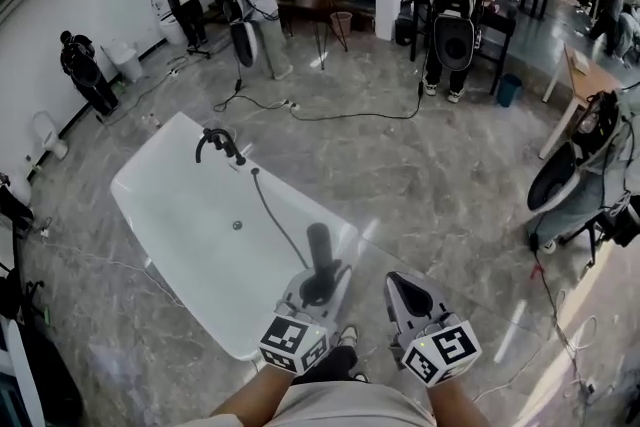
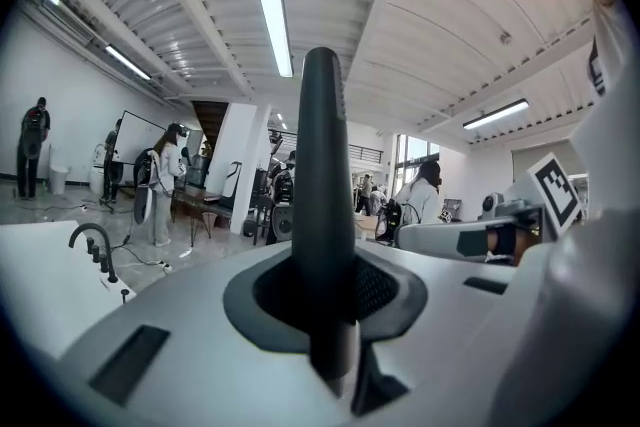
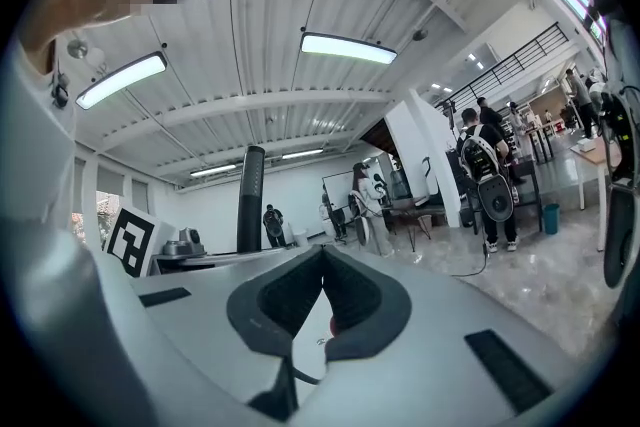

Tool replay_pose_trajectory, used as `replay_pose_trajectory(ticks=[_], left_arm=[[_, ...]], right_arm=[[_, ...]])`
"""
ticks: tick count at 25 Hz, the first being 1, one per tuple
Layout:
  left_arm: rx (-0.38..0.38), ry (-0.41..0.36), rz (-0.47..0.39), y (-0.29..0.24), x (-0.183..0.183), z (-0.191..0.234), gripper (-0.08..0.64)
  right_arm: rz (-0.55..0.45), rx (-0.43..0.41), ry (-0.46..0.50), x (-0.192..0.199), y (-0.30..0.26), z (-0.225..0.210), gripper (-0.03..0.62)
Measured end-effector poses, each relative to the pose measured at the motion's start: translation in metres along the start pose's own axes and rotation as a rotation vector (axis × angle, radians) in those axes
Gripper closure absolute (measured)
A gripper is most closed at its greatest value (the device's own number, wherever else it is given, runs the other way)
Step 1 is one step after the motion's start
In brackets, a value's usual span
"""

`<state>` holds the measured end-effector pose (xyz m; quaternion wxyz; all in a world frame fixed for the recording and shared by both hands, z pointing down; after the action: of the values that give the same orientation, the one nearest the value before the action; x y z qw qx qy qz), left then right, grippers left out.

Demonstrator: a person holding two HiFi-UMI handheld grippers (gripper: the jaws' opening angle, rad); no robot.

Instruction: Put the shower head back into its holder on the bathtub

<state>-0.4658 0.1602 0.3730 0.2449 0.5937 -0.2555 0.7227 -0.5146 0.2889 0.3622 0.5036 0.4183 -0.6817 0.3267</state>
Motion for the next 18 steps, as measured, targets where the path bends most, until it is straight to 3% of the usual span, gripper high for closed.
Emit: replay_pose_trajectory(ticks=[10,18], left_arm=[[0.102,-0.010,0.011,-0.101,-0.017,0.058,0.489],[0.138,-0.001,0.034,-0.146,-0.031,0.076,0.489]], right_arm=[[-0.037,0.084,0.005,-0.026,-0.080,-0.060,0.578],[-0.039,0.129,-0.005,-0.047,-0.110,-0.093,0.578]])
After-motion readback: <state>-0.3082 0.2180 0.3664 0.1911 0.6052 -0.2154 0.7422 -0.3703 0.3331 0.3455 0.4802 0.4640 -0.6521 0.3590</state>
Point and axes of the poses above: the fingertips, and each gripper's own axes: y backward along the fingers, z to its left, x out of its underside, the point moved 5 cm from there along y, backward along the fingers, and after that the axes turned 3 degrees about -z, right-handed, at the moved point
